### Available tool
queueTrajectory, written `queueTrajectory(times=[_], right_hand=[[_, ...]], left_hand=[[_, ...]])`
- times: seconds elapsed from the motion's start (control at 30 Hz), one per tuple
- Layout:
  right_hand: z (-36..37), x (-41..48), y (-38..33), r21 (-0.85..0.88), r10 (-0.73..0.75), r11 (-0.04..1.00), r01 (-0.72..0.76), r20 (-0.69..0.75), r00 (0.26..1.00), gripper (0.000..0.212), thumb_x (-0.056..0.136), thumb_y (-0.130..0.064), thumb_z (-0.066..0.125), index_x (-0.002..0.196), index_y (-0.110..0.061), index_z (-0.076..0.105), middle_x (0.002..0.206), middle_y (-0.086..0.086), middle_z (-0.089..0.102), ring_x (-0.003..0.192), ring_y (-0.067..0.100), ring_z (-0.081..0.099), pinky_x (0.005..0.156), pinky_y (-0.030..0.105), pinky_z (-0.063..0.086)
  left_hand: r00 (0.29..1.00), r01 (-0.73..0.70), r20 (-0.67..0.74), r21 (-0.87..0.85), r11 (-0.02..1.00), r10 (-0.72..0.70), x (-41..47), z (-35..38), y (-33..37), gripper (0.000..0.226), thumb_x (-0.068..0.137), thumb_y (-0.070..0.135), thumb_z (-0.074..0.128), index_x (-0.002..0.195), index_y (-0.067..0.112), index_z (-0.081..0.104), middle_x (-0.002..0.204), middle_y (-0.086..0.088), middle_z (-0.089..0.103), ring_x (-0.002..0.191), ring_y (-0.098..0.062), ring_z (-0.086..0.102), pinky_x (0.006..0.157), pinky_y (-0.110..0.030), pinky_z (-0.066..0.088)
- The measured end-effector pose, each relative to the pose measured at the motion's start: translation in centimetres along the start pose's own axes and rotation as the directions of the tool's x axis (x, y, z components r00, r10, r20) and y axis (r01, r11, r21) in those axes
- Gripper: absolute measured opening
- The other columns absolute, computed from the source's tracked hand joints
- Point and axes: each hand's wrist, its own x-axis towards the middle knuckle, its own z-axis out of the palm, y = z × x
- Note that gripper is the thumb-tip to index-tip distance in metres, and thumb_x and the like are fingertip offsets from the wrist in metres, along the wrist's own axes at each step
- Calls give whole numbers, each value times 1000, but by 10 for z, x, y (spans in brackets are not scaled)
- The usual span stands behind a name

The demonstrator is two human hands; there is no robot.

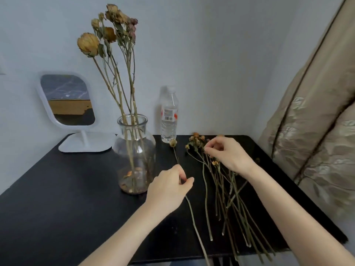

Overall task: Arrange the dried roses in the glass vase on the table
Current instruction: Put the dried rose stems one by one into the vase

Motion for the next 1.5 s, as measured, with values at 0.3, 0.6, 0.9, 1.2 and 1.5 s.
queueTrajectory(times=[0.3, 0.6, 0.9, 1.2, 1.5], right_hand=[[-12, -35, 67, -175, 358, 914, -367, -83, 930, 9, 89, -24, 60, 91, -15, 60, 77, -4, 57, 70, 7, 53, 57, 18, 39], [3, -32, 75, -207, 499, 846, -491, -15, 867, 22, 87, -36, 61, 86, -14, 59, 75, -3, 54, 67, 7, 51, 57, 22, 40], [8, -28, 70, -268, 520, 824, -499, 7, 854, 19, 86, -30, 64, 83, -11, 65, 80, 2, 63, 73, 13, 59, 72, 29, 52], [10, -26, 67, -233, 507, 836, -497, -21, 862, 19, 88, -25, 61, 82, -9, 68, 79, 4, 65, 74, 15, 63, 68, 27, 51], [6, -29, 65, -127, 399, 903, -411, -112, 910, 13, 89, -24, 59, 81, -15, 61, 69, -3, 57, 63, 7, 54, 51, 17, 39]], left_hand=[[975, 196, 36, 339, 920, -221, 25, 26, -15, 41, 90, 52, 44, 101, 13, 45, 83, 1, 54, 84, -26, 61, 62, -32, 41], [956, 203, 115, 398, 895, -268, 37, 40, -18, 26, 92, 40, 46, 85, 15, 46, 80, 0, 49, 74, -23, 48, 64, -32, 38], [952, 213, 119, 406, 889, -282, 40, 45, -18, 31, 91, 30, 45, 64, 18, 36, 65, 4, 41, 71, -24, 48, 62, -31, 36], [924, 236, 159, 476, 847, -347, 47, 45, -9, 25, 88, 34, 50, 71, 17, 44, 71, 1, 48, 73, -23, 50, 64, -31, 40], [928, 262, 146, 402, 877, -344, 41, 40, -10, 29, 89, 25, 46, 62, 15, 41, 63, 1, 48, 64, -21, 50, 57, -28, 38]])
